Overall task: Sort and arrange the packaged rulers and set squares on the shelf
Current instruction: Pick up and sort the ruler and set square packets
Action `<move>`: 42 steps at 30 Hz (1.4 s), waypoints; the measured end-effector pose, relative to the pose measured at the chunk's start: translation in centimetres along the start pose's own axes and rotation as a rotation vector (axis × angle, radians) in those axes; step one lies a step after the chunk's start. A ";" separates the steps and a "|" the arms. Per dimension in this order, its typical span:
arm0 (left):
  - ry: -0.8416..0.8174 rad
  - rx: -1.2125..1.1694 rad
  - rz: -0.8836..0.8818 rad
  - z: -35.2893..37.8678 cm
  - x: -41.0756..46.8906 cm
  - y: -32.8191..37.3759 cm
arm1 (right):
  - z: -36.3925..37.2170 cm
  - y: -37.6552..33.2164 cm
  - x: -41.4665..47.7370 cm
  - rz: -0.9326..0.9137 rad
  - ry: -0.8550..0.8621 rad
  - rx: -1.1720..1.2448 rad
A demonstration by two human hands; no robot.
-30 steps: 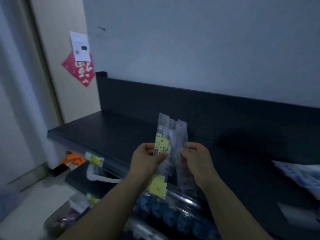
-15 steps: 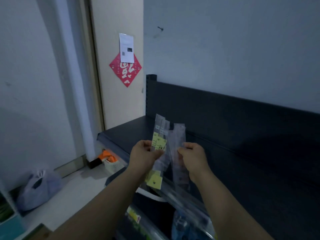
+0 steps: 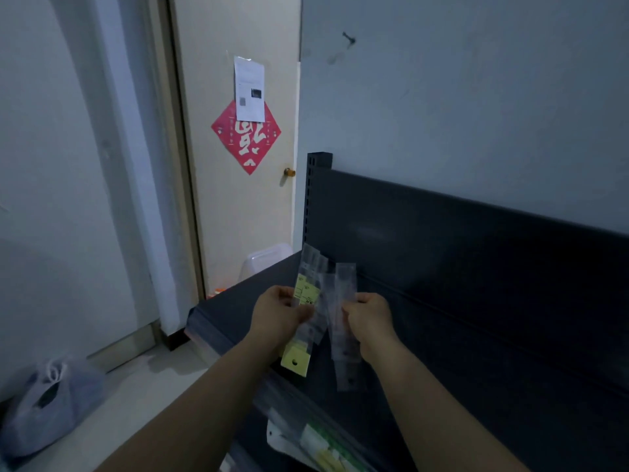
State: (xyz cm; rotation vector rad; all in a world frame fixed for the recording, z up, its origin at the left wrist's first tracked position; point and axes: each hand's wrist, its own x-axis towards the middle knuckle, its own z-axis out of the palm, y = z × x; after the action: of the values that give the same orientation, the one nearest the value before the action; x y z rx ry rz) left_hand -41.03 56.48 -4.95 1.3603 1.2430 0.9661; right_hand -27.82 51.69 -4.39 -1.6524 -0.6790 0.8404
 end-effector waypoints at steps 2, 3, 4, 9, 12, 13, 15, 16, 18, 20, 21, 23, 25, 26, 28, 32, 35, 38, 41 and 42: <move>-0.019 0.036 0.019 -0.5 2.0 -0.2 | 1.4 0.0 1.1 0.010 0.025 -0.012; -0.029 0.072 0.036 -0.8 2.9 -0.2 | 2.1 -0.1 1.5 0.013 0.046 -0.025; -0.041 0.115 0.052 -1.2 3.7 -0.3 | 2.7 -0.3 1.7 0.009 0.068 -0.043; -0.151 0.265 0.133 -3.0 7.2 -0.1 | 5.1 -0.9 3.1 -0.021 0.166 -0.086; -0.206 0.305 0.150 -3.6 8.7 0.1 | 6.0 -1.1 3.7 -0.001 0.191 -0.122; -0.223 0.326 0.153 -3.8 9.2 0.0 | 6.2 -1.2 3.8 -0.007 0.204 -0.137; -0.250 0.386 0.182 -3.9 9.9 0.0 | 6.6 -1.1 3.7 -0.026 0.230 -0.156; -0.260 0.438 0.218 -4.0 10.2 0.0 | 6.8 -1.1 3.7 -0.038 0.237 -0.171; -0.277 0.546 0.295 -4.2 10.6 0.2 | 7.1 -1.0 3.7 -0.055 0.241 -0.228; -0.304 0.600 0.352 -4.4 10.8 0.1 | 7.5 -0.9 3.5 -0.076 0.247 -0.287; -0.322 0.615 0.367 -4.6 10.7 0.0 | 7.7 -0.9 3.3 -0.089 0.252 -0.322; -0.349 0.683 0.402 -5.0 10.7 -0.2 | 7.7 -0.9 2.7 -0.096 0.244 -0.444; -0.335 0.819 0.498 -5.3 10.5 -0.3 | 7.3 -1.1 1.7 -0.131 0.225 -0.580; -0.320 0.878 0.555 -5.4 10.2 -0.1 | 7.0 -1.2 1.1 -0.160 0.218 -0.631; -0.307 0.898 0.671 -5.5 9.4 0.3 | 6.1 -1.5 0.1 -0.234 0.218 -0.744; -0.343 0.849 0.822 -5.2 7.5 1.2 | 4.2 -1.2 -1.5 -0.314 0.298 -0.950; -0.372 0.838 0.897 -4.1 5.8 1.8 | 2.5 -0.3 -3.4 -0.303 0.349 -1.001; -0.454 0.764 0.917 -2.5 3.7 1.9 | 0.4 0.7 -6.2 -0.284 0.393 -1.042; -0.510 0.701 0.981 -0.3 0.9 2.0 | -2.1 1.3 -9.2 -0.301 0.481 -1.027; -0.530 0.700 0.996 0.5 -0.1 2.1 | -3.1 1.6 -10.1 -0.294 0.509 -1.026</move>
State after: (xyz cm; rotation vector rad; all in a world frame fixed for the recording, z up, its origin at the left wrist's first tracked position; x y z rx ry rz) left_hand -40.22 56.38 -2.96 2.7056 0.4320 0.6963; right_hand -31.17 41.55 -3.65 -2.4437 -1.0266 -0.2412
